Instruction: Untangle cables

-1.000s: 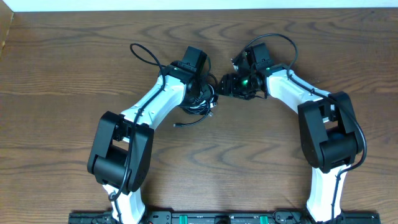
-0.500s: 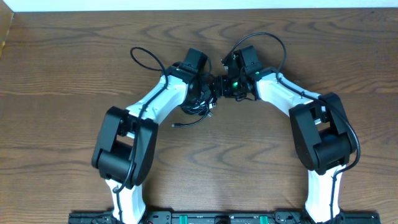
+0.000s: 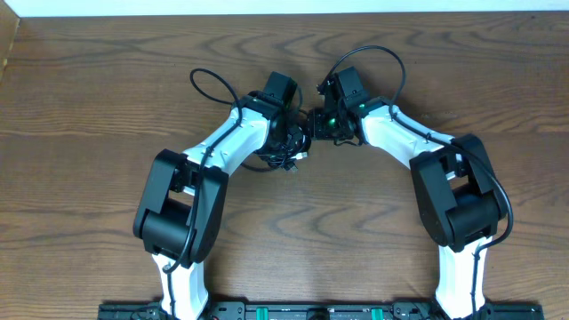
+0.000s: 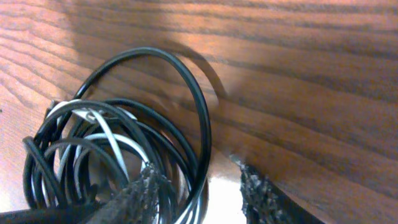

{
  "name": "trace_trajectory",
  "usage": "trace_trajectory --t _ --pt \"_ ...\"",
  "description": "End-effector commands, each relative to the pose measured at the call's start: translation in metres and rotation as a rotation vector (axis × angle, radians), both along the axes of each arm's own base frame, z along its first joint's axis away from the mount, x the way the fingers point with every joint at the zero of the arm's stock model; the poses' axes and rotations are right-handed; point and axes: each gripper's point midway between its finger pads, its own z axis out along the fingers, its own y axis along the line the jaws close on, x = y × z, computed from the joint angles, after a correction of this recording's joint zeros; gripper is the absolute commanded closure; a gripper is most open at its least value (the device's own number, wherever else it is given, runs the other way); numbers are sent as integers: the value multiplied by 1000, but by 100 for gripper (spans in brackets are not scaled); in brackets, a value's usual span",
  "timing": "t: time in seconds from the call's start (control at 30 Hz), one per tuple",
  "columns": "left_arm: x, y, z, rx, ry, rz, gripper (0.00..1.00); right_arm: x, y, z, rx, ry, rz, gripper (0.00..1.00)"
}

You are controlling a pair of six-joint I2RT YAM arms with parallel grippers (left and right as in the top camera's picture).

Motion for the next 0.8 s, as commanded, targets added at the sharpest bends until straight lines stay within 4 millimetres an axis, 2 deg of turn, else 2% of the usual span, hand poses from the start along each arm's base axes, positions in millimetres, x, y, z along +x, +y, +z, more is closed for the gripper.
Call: trace_trajectory --t 0.0,0.1,0.23,0.3,0.43,0.47,0.6,0.77 --pt "2 3 26 -17 -56 -20 92 -10 -8 -33 -89 40 -25 51" --pt "3 1 36 -31 -77 -22 92 -13 2 -31 -69 38 -2 48" --pt "0 -6 40 -72 -65 -34 92 -15 4 -32 -79 33 3 51" --pt "-2 -7 40 -79 -56 -37 92 -13 1 -33 -98 25 -7 61" --pt "-2 -5 40 -77 -60 -52 92 -10 -12 -37 -169 11 -40 94" --pt "-1 -5 41 -84 -62 -62 92 -10 -14 -38 -179 9 -45 99" --pt "-1 -8 53 -189 -59 -116 93 -8 -20 -39 -212 2 -60 99" --pt "4 0 74 -338 -51 -86 92 -8 -21 -39 -218 0 -62 99"
